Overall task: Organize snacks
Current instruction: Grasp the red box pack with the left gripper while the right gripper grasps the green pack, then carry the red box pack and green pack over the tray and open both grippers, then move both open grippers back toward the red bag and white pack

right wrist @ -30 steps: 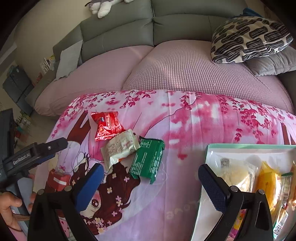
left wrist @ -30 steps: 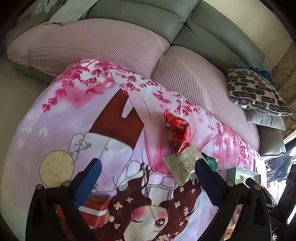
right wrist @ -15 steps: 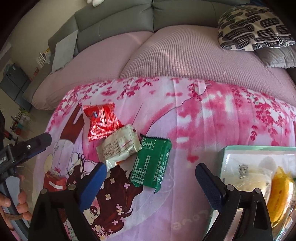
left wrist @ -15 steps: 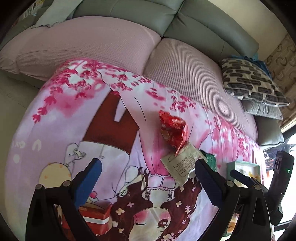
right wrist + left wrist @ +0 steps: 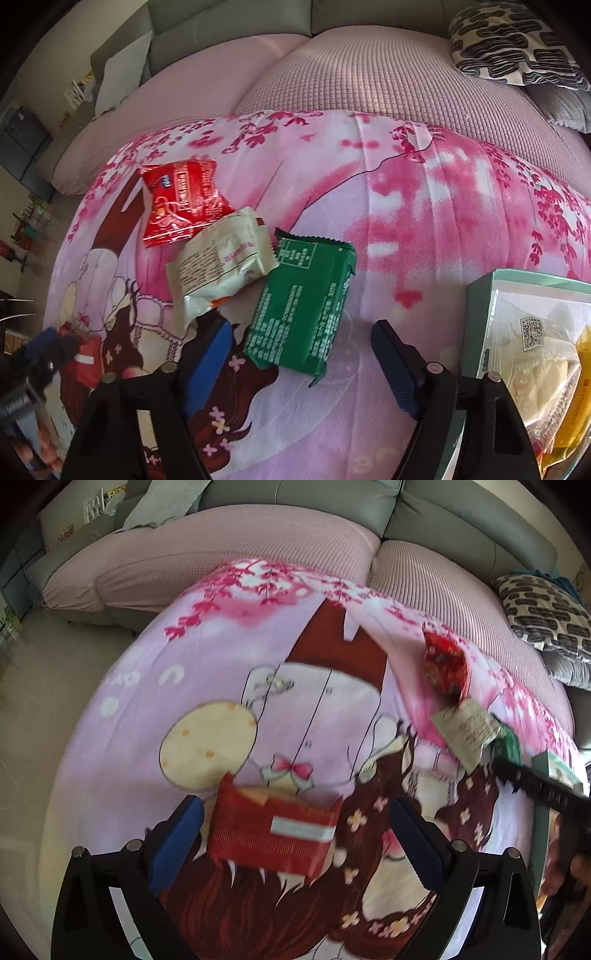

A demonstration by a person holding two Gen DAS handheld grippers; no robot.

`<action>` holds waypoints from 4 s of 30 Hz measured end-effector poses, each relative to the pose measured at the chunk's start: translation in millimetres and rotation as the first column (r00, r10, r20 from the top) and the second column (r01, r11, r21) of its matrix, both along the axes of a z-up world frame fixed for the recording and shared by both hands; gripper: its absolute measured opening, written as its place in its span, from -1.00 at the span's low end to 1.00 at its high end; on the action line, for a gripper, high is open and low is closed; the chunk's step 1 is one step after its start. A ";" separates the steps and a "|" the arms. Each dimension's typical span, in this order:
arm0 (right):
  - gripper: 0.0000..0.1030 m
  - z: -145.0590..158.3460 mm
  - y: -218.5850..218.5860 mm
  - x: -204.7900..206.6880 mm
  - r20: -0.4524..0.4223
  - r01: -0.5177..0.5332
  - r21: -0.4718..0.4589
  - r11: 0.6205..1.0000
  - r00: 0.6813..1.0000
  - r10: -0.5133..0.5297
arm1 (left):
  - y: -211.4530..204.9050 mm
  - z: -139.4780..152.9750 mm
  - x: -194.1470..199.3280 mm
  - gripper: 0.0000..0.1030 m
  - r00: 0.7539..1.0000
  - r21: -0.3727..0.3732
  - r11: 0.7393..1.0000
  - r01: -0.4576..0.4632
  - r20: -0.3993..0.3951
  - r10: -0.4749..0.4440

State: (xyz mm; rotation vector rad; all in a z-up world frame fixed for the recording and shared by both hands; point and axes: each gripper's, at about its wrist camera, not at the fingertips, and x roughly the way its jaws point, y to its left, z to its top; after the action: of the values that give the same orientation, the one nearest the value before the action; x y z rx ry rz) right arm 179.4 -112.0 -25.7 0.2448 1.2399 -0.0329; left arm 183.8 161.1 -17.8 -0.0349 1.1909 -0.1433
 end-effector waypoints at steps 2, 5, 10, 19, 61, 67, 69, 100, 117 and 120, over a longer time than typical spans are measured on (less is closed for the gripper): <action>0.45 -0.9 0.1 2.0 0.006 -0.003 -0.015 1.000 1.000 0.003 | 1.2 -7.7 -4.6 0.95 1.000 -0.001 1.000 0.007 -0.018 -0.007; 0.25 -0.8 0.5 5.3 0.012 -0.009 -0.031 0.999 1.000 0.009 | -0.2 -16.5 -7.4 0.95 0.999 0.014 1.000 0.009 -0.036 -0.008; -0.06 1.3 2.6 5.6 0.024 -0.021 -0.040 0.999 0.999 0.022 | -1.7 -17.9 -7.2 0.77 1.000 0.037 0.999 0.012 -0.025 -0.011; -0.19 7.2 -3.4 -14.7 0.021 -0.007 -0.014 1.000 1.000 0.007 | -7.2 -18.4 -5.7 0.36 1.000 0.098 0.995 0.014 -0.006 -0.013; -0.19 81.1 -224.1 -206.2 0.153 0.566 0.022 0.824 0.813 -0.562 | -303.9 32.8 -111.9 0.24 0.826 -0.043 0.825 0.563 0.053 -0.561; -0.19 75.4 -223.3 -203.9 0.138 0.553 0.028 0.833 0.823 -0.551 | -321.0 23.1 -111.9 0.24 0.815 -0.046 0.814 0.579 0.034 -0.578; -0.19 74.0 -222.5 -203.6 0.133 0.551 0.030 0.834 0.825 -0.549 | -324.4 21.0 -112.8 0.25 0.814 -0.047 0.813 0.581 0.032 -0.580; 0.72 71.0 -210.8 -197.6 0.097 0.520 -0.017 0.854 0.851 -0.516 | -288.7 39.9 -101.9 0.85 0.895 -0.088 0.891 0.445 0.083 -0.439; 1.00 74.6 -196.3 -190.9 0.129 0.492 -0.042 0.870 0.866 -0.484 | -179.0 38.7 -46.9 0.86 0.986 -0.095 0.989 0.117 0.130 -0.104; 1.00 79.4 -190.8 -188.9 0.144 0.483 -0.051 0.874 0.870 -0.472 | -164.1 40.3 -41.0 0.87 0.988 -0.097 0.992 0.078 0.143 -0.064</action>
State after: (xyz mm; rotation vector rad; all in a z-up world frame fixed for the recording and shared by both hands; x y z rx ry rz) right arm -9.4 -302.8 53.7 0.4695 1.0221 -0.4943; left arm 142.8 -3.0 22.5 -0.0716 1.0442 -0.2655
